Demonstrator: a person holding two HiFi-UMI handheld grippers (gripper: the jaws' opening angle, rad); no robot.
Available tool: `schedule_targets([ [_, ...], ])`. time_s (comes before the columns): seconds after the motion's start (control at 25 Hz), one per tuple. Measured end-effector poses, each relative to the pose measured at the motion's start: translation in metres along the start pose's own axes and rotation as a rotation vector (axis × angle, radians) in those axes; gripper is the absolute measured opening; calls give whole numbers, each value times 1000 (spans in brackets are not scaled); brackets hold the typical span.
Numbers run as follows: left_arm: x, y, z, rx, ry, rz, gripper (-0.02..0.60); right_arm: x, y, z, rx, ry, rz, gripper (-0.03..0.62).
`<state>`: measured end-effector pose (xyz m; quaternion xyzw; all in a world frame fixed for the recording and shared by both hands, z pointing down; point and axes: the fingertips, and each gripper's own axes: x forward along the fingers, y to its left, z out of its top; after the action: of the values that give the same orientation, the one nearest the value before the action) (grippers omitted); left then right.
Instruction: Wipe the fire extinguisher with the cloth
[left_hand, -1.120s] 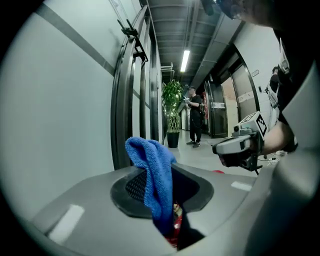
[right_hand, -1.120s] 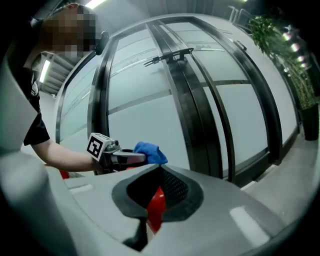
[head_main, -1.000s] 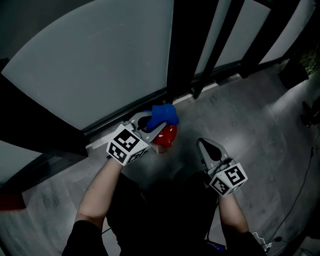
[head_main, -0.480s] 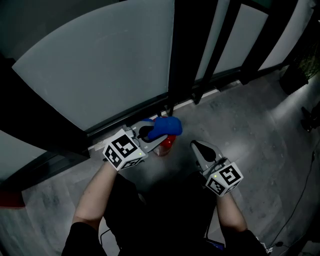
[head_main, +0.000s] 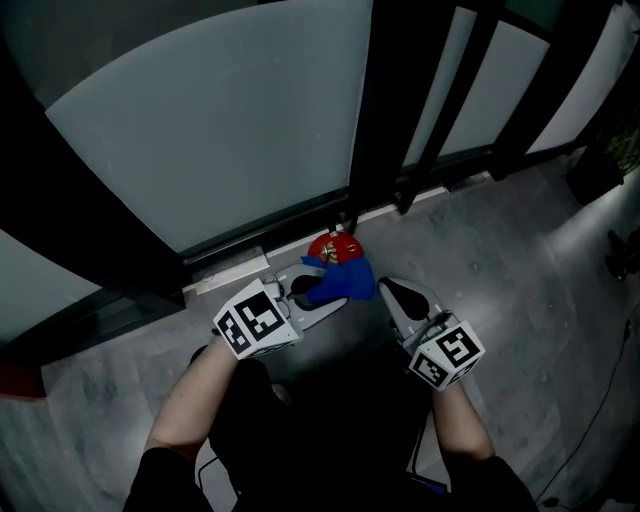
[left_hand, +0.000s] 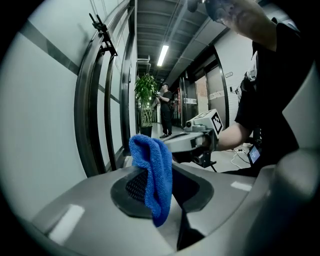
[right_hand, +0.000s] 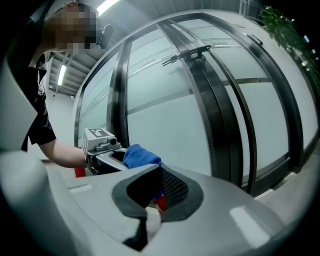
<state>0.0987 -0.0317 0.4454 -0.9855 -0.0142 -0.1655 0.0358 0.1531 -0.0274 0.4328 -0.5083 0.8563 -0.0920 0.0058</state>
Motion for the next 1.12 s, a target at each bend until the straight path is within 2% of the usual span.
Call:
schedule_targets([
  [0.12, -3, -18, -6, 42, 27, -30, 86, -1, 2, 0, -4, 0, 16, 3],
  [0.24, -15, -14, -6, 83, 18, 24, 86, -4, 0, 3, 10, -14, 20, 3],
  [0.32, -33, 5, 2, 39, -69, 122, 86, -4, -4, 5, 25, -26, 22, 3],
  [0.4, -54, 34, 2, -37, -144, 255, 86, -2, -7, 1, 34, -30, 22, 3],
  [0.52, -70, 89, -18, -99, -118, 434, 86, 6, -10, -9, 46, -21, 23, 3],
  [0.6, -63, 120, -34, -113, -61, 474, 86, 7, -9, -14, 57, -13, 24, 3],
  [0.72, -30, 150, -62, -75, 93, 441, 86, 2, -12, -19, 63, 1, 6, 3],
  [0.84, 5, 158, -87, -70, 195, 336, 86, -3, -19, -24, 78, 12, -30, 3],
  [0.92, 15, 159, -97, -116, 207, 282, 86, -5, -23, -28, 87, 23, -44, 3],
  [1.04, 14, 162, -106, -203, 184, 252, 86, -6, -25, -33, 91, 37, -52, 3],
  [1.12, 13, 162, -113, -230, 194, 242, 86, -5, -26, -37, 97, 45, -53, 3],
])
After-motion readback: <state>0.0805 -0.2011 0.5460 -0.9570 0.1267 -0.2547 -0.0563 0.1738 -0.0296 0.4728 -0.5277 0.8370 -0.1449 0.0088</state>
